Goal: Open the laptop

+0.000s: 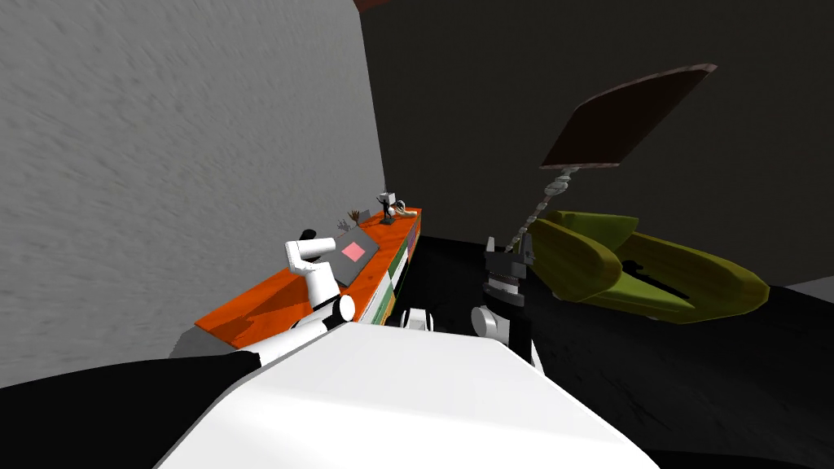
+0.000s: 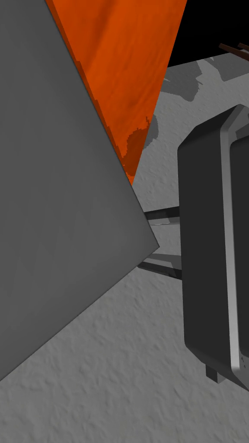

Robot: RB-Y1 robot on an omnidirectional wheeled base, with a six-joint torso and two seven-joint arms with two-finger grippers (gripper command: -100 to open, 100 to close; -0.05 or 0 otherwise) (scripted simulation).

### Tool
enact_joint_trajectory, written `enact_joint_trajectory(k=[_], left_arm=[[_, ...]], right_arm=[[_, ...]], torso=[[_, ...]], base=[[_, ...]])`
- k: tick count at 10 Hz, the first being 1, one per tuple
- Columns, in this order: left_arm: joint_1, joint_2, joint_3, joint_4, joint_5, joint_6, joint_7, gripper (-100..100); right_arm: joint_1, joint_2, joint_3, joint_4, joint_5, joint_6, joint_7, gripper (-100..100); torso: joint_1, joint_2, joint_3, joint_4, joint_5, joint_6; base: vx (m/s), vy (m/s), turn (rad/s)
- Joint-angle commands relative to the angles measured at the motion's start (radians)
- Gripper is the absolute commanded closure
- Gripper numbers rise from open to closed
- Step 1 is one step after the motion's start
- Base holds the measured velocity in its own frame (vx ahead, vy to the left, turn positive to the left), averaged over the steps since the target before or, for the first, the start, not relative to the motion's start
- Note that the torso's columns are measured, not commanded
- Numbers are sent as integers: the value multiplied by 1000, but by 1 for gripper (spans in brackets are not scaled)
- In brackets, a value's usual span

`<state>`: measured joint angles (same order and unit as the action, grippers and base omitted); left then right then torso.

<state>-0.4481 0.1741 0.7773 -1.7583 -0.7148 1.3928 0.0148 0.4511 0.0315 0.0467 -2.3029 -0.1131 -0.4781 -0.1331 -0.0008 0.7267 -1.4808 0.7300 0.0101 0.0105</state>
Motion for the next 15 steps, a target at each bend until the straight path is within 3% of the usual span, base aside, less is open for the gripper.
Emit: enact_joint_trajectory(k=[1, 3, 11, 12, 13, 14, 15], left_arm=[[-11, -26, 4, 10, 16, 54, -13, 100], [-25, -33, 10, 11, 26, 89, -24, 100], [-25, -33, 10, 11, 26, 89, -24, 100], [5, 35, 14, 42, 62, 45, 30, 100], [5, 66, 14, 59, 64, 45, 49, 100], [5, 91, 14, 86, 64, 45, 49, 100], [5, 91, 14, 117, 64, 45, 49, 100]], right_arm=[[0, 0, 0, 0, 0, 0, 0, 0], [0, 0, 0, 0, 0, 0, 0, 0], [0, 0, 0, 0, 0, 0, 0, 0], [0, 0, 0, 0, 0, 0, 0, 0], [0, 0, 0, 0, 0, 0, 0, 0], [0, 0, 0, 0, 0, 0, 0, 0], [0, 0, 0, 0, 0, 0, 0, 0]], torso=[[1, -2, -1, -2, 2, 1], [6, -7, -3, -5, 6, 2], [3, -5, -3, -3, 4, 5], [3, -7, -3, -4, 6, 6], [7, -1, 0, -3, 6, 4], [8, -1, 0, 0, 2, 2], [6, -4, -2, 1, -2, 0]], base=[[-12, 12, -38], [-9, 11, -32], [0, 0, 1], [-136, 34, -229], [-150, 32, -341], [-79, 16, -257], [-21, 20, -46]])
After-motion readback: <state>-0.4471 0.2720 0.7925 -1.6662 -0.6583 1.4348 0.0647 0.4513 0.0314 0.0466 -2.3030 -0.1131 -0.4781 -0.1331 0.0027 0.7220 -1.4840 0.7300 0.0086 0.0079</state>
